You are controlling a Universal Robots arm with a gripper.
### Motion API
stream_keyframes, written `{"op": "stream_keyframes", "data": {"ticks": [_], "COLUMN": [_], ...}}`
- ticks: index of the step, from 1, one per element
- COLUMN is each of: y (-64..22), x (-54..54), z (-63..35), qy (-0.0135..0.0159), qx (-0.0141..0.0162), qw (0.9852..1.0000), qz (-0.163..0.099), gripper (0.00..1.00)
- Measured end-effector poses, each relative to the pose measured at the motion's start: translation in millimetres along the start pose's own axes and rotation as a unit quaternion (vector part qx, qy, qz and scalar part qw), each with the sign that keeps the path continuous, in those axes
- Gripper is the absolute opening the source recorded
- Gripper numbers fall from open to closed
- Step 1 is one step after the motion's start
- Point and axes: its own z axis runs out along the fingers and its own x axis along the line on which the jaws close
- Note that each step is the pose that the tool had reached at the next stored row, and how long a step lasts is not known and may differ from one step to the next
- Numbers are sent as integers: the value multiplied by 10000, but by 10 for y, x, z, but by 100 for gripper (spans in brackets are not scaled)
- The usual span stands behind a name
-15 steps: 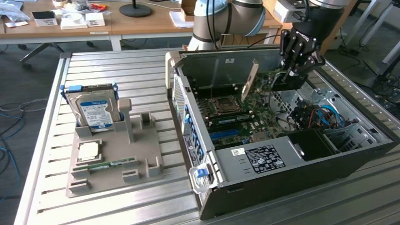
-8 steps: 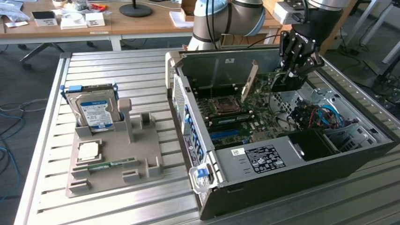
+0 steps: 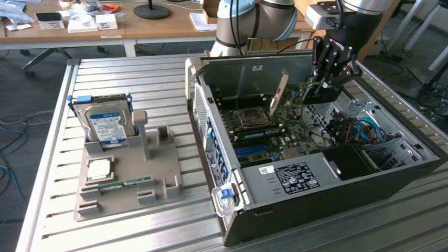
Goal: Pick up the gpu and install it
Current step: 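Insert the gpu into the slot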
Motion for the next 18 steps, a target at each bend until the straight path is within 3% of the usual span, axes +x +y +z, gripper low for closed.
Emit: {"op": "stream_keyframes", "data": {"ticks": [18], "y": [1], "x": [2], "z": [40], "qy": [-1], "qx": [0], "qw": [10000], "qz": [0], "gripper": [27]}}
